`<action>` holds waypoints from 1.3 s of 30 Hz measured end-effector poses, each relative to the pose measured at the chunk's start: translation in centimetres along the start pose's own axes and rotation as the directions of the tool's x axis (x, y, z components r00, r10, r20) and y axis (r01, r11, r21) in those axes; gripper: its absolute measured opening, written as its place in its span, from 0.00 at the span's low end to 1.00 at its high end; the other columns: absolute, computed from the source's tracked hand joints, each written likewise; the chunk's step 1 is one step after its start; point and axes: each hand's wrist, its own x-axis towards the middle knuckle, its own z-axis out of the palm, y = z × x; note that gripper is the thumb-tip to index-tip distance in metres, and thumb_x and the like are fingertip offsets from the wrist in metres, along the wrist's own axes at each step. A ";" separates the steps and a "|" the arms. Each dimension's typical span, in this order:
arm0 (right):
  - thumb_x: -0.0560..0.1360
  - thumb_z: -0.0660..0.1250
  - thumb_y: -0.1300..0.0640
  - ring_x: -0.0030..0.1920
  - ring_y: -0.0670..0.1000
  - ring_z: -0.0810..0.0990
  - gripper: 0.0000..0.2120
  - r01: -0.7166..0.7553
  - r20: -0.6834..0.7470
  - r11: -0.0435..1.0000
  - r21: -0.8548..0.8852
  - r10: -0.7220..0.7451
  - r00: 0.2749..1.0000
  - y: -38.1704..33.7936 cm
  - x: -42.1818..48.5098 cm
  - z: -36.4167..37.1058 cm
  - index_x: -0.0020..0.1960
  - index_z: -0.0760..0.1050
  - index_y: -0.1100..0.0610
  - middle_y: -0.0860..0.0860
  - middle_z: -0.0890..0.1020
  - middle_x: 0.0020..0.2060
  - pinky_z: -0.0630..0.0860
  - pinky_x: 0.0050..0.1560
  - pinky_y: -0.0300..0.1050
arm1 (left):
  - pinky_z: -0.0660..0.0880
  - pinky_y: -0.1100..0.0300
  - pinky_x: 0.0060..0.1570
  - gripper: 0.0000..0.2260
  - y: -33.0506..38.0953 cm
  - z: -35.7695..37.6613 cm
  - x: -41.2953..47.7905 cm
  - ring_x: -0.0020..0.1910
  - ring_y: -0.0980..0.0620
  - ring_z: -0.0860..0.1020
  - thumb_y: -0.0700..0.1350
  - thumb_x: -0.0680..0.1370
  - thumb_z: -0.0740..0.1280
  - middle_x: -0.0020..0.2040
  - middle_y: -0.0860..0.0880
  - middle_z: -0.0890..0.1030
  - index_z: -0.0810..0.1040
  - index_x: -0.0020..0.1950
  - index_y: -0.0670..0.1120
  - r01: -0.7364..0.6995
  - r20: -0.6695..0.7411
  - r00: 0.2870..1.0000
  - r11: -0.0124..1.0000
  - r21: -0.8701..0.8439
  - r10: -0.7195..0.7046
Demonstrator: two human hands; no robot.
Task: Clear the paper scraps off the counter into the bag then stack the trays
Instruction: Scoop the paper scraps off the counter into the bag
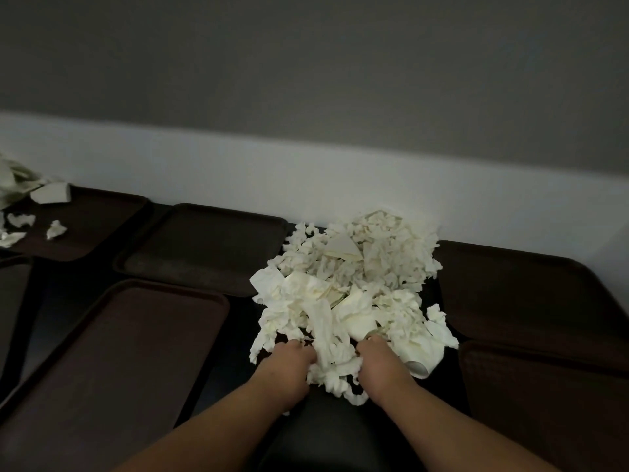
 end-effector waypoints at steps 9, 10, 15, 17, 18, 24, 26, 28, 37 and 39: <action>0.74 0.60 0.65 0.42 0.46 0.76 0.11 -0.088 -0.141 0.989 0.120 0.104 0.984 0.7 -4.0 -1.6 0.41 0.78 0.52 0.47 0.76 0.42 0.71 0.39 0.37 | 0.76 0.56 0.53 0.17 0.1 -1.9 -0.5 0.56 0.48 0.75 0.36 0.75 0.64 0.59 0.49 0.72 0.77 0.61 0.51 -0.052 -0.105 0.994 0.994 -0.100 0.042; 0.74 0.61 0.65 0.41 0.47 0.77 0.10 -0.108 -0.172 0.981 0.164 0.136 0.976 0.8 -4.6 -1.9 0.43 0.80 0.54 0.47 0.77 0.42 0.73 0.40 0.39 | 0.76 0.57 0.53 0.17 0.0 -2.5 -0.6 0.56 0.49 0.75 0.37 0.76 0.63 0.59 0.49 0.72 0.77 0.61 0.51 -0.065 -0.127 0.991 0.991 -0.118 0.050; 0.74 0.66 0.63 0.42 0.48 0.82 0.12 -0.141 -0.313 0.848 0.511 0.336 0.888 1.0 -7.6 -3.4 0.55 0.80 0.52 0.51 0.82 0.48 0.77 0.38 0.36 | 0.74 0.62 0.50 0.15 0.6 -5.8 -1.7 0.55 0.51 0.76 0.40 0.78 0.65 0.60 0.51 0.71 0.76 0.64 0.51 -0.182 -0.246 0.959 0.972 -0.145 0.143; 0.73 0.67 0.62 0.46 0.51 0.82 0.18 -0.159 -0.331 0.786 0.597 0.422 0.844 1.2 -8.9 -3.7 0.63 0.77 0.53 0.52 0.80 0.55 0.78 0.41 0.39 | 0.74 0.61 0.52 0.13 1.2 -6.7 -2.1 0.55 0.51 0.77 0.43 0.79 0.66 0.59 0.51 0.72 0.77 0.63 0.51 -0.232 -0.290 0.940 0.960 -0.157 0.180; 0.74 0.67 0.62 0.47 0.52 0.83 0.19 -0.163 -0.339 0.762 0.627 0.455 0.824 1.2 -9.6 -3.9 0.64 0.76 0.54 0.53 0.80 0.56 0.80 0.43 0.41 | 0.75 0.60 0.53 0.12 1.6 -6.9 -2.3 0.55 0.51 0.77 0.43 0.79 0.66 0.59 0.51 0.72 0.77 0.63 0.52 -0.258 -0.313 0.929 0.952 -0.166 0.198; 0.75 0.64 0.64 0.41 0.51 0.84 0.11 -0.141 -0.360 0.631 0.763 0.596 0.717 1.7 -16.3 -4.0 0.53 0.78 0.53 0.50 0.83 0.41 0.79 0.38 0.44 | 0.74 0.60 0.54 0.11 5.9 -6.2 -4.5 0.52 0.53 0.76 0.44 0.79 0.67 0.58 0.52 0.72 0.78 0.61 0.51 -0.400 -0.381 0.877 0.883 -0.245 0.292; 0.74 0.64 0.65 0.40 0.50 0.84 0.11 -0.145 -0.367 0.603 0.784 0.640 0.675 3.1 -18.6 -4.1 0.52 0.78 0.53 0.50 0.83 0.41 0.77 0.36 0.42 | 0.72 0.63 0.51 0.10 8.0 -5.5 -5.3 0.51 0.55 0.75 0.44 0.79 0.67 0.58 0.53 0.72 0.78 0.61 0.51 -0.440 -0.369 0.868 0.860 -0.259 0.333; 0.74 0.65 0.65 0.40 0.48 0.82 0.11 -0.147 -0.375 0.573 0.806 0.687 0.622 5.1 -20.7 -4.4 0.52 0.79 0.53 0.50 0.83 0.41 0.73 0.34 0.41 | 0.70 0.67 0.48 0.10 10.3 -4.7 -6.0 0.50 0.57 0.75 0.44 0.79 0.67 0.58 0.53 0.73 0.78 0.60 0.52 -0.487 -0.343 0.854 0.833 -0.261 0.392; 0.74 0.68 0.62 0.36 0.47 0.80 0.09 -0.224 -0.340 0.445 0.867 0.858 0.385 16.1 -31.1 -4.6 0.53 0.79 0.54 0.50 0.83 0.38 0.70 0.31 0.39 | 0.63 0.71 0.55 0.11 23.8 -0.6 -8.6 0.55 0.61 0.72 0.44 0.78 0.68 0.60 0.56 0.73 0.79 0.60 0.54 -0.634 -0.306 0.771 0.723 -0.274 0.559; 0.74 0.68 0.62 0.35 0.45 0.78 0.08 -0.275 -0.336 0.437 0.856 0.876 0.346 19.2 -33.9 -4.4 0.52 0.79 0.54 0.51 0.82 0.39 0.68 0.29 0.37 | 0.63 0.73 0.55 0.11 27.4 1.3 -9.5 0.56 0.60 0.74 0.44 0.78 0.69 0.59 0.57 0.72 0.79 0.59 0.54 -0.657 -0.263 0.754 0.694 -0.296 0.602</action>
